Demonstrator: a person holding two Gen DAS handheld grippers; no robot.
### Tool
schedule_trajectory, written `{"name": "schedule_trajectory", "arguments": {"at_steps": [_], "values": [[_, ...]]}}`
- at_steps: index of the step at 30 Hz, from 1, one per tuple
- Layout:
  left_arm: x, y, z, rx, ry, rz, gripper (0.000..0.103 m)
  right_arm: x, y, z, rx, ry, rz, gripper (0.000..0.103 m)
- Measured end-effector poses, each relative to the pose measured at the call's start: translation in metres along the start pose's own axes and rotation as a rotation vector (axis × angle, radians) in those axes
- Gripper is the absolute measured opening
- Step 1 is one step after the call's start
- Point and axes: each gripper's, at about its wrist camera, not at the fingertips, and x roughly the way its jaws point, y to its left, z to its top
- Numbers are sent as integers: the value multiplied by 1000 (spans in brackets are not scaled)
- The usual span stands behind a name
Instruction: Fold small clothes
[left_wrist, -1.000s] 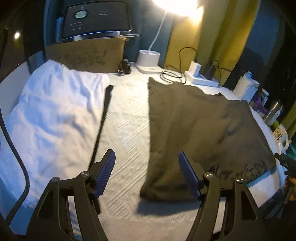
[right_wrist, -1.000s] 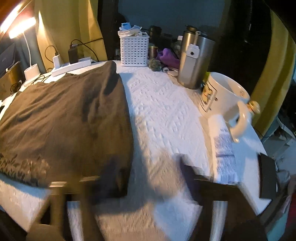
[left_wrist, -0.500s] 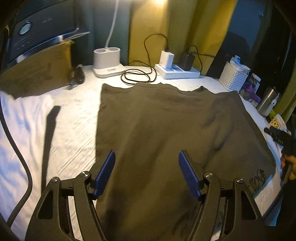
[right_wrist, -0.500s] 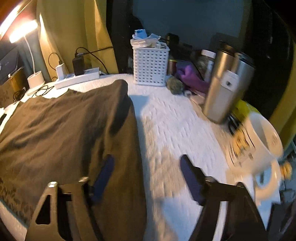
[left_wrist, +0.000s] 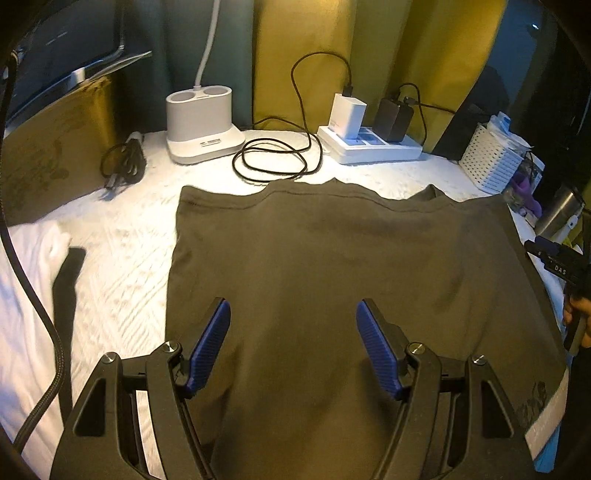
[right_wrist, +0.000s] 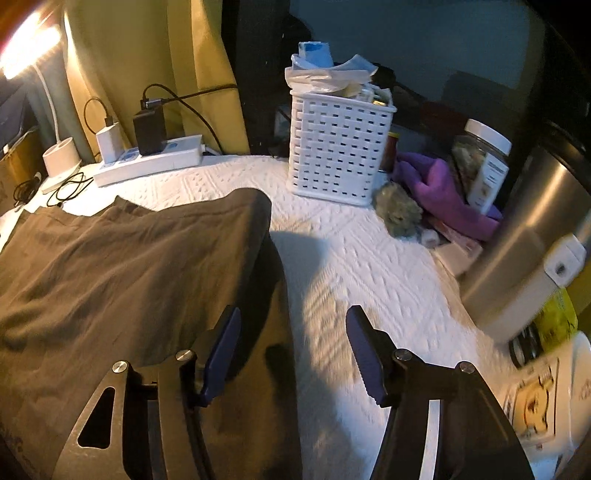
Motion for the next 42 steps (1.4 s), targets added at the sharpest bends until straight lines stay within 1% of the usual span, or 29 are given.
{"name": "schedule_trajectory", "arguments": {"at_steps": [4, 9, 10, 11, 12, 13, 14, 15, 16, 18, 19, 20, 22, 25, 29, 34, 36, 40, 42], "values": [[12, -3, 10, 15, 13, -2, 71, 17, 0, 11, -4, 6, 10, 60], [21, -6, 18, 34, 20, -2, 71, 36, 2, 22, 0, 19, 72, 53], [23, -6, 19, 35, 22, -1, 71, 40, 3, 23, 3, 23, 87, 49], [25, -5, 19, 34, 26, 0, 71, 46, 4, 24, 10, 38, 105, 43], [27, -5, 20, 33, 28, 0, 71, 48, 5, 26, 16, 37, 111, 41], [28, -4, 20, 31, 30, 1, 71, 49, 6, 27, 13, 38, 120, 27], [29, -4, 20, 30, 31, 1, 71, 50, 10, 28, -4, 38, 116, 19], [30, -3, 20, 30, 32, 1, 71, 49, 13, 28, -20, 39, 101, 17], [30, -3, 20, 29, 32, 1, 71, 51, 15, 29, -31, 42, 93, 11], [31, -1, 20, 27, 31, 0, 71, 50, 16, 30, -38, 47, 70, 10], [31, -1, 21, 26, 29, 0, 71, 50, 17, 29, -43, 47, 45, 9], [31, 0, 21, 24, 28, 0, 71, 50, 17, 29, -53, 48, 9, 6], [31, 2, 22, 21, 23, 0, 71, 49, 16, 28, -60, 45, -53, 5], [30, 4, 24, 18, 11, -1, 71, 49, 7, 26, -19, 46, -58, 5], [33, 8, 25, 10, 9, 6, 71, 50, 9, 26, -24, 47, -71, 5], [41, 8, 21, 16, 37, 12, 71, 50, 11, 28, -14, 49, -85, 6], [40, 8, 19, 11, 43, 11, 71, 49, 9, 27, -11, 55, -94, 8], [29, 4, 16, 13, 30, 3, 71, 43, 6, 24, -11, 67, -128, 17], [23, 1, 15, 18, 25, -5, 71, 38, 3, 20, -11, 69, -144, 30]]}}
